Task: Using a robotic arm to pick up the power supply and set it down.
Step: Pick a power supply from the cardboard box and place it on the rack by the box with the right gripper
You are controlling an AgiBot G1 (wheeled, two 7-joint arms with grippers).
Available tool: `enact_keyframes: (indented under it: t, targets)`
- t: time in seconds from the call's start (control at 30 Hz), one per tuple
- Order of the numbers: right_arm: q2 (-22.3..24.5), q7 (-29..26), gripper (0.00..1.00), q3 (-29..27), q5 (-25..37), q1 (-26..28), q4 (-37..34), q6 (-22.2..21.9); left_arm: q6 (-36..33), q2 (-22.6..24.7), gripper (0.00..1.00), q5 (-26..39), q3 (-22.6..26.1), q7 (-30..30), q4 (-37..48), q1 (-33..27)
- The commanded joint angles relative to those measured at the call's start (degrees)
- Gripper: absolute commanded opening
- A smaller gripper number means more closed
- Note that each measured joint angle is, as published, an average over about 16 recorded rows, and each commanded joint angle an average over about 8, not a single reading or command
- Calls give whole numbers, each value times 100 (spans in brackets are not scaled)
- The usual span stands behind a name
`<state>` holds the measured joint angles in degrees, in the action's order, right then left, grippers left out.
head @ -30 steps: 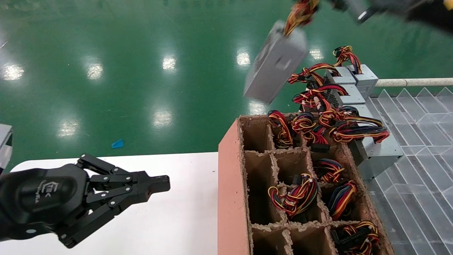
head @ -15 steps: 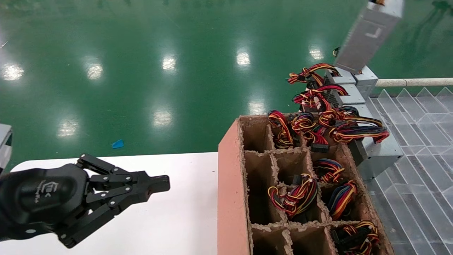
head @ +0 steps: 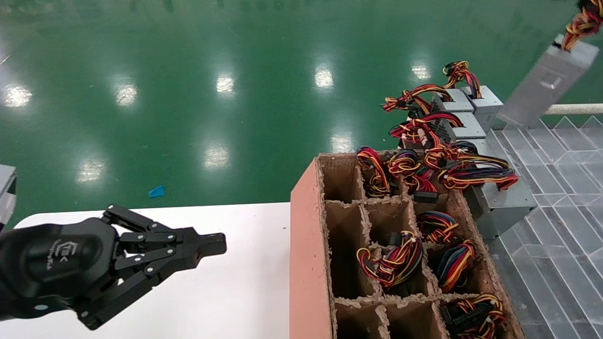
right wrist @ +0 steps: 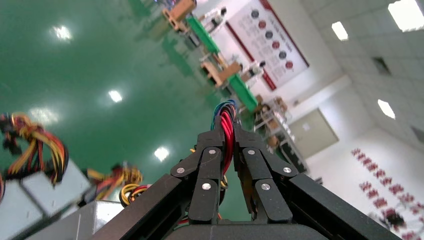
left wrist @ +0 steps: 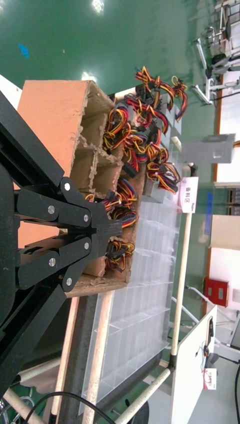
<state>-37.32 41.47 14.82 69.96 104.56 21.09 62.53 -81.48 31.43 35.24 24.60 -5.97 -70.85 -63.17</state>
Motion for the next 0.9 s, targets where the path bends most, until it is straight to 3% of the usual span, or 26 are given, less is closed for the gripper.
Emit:
enact_keyframes:
  t: [0.03,0.4,0.9]
  targets:
    - [26,111,0,8,33,24,-190,-14,0,0,0,0,0,0,0,0]
    - [1,449,0,109,182,60,-970,151,0,0,0,0,0,0,0,0]
    - [-231,752,0,212,317,111,-1506,202,0,0,0,0,0,0,0,0]
